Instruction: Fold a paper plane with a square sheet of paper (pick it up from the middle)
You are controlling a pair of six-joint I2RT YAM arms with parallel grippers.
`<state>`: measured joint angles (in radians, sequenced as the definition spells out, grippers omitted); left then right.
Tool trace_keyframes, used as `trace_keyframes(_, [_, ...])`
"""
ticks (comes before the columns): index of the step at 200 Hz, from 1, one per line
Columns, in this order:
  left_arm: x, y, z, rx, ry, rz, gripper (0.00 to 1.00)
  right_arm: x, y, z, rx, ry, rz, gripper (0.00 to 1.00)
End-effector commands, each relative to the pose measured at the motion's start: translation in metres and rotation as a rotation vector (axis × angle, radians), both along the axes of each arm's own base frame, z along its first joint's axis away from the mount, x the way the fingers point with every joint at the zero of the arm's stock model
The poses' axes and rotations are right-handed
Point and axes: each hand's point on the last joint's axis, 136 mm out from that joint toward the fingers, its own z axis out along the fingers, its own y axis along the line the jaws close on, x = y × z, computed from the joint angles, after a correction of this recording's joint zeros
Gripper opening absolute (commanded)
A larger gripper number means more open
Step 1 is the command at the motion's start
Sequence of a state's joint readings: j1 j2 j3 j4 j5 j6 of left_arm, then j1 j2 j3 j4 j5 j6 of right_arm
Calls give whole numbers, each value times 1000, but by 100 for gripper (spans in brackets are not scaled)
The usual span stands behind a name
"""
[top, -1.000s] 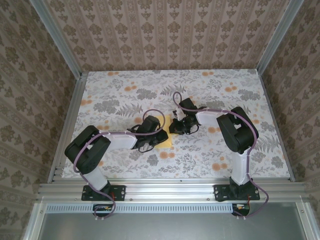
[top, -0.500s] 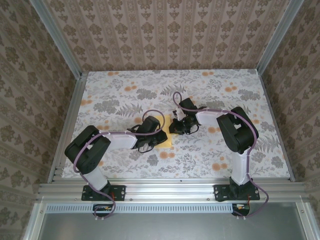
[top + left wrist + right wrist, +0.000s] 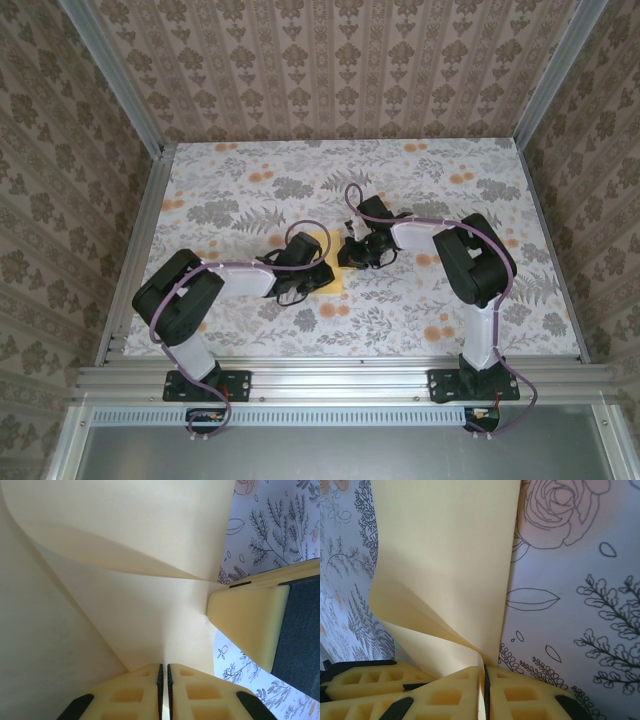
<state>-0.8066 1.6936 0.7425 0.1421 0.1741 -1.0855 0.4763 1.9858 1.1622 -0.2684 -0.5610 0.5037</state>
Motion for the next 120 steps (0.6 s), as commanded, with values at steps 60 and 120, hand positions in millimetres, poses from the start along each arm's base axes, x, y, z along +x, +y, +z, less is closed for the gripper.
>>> trace_keyframes(60, [-9, 13, -14, 101, 62, 50, 12, -1, -14, 44, -35, -83, -68, 27])
trace_keyframes(120, [-10, 13, -17, 123, 72, 51, 11, -35, -5, 38, 14, -8, -29, 15])
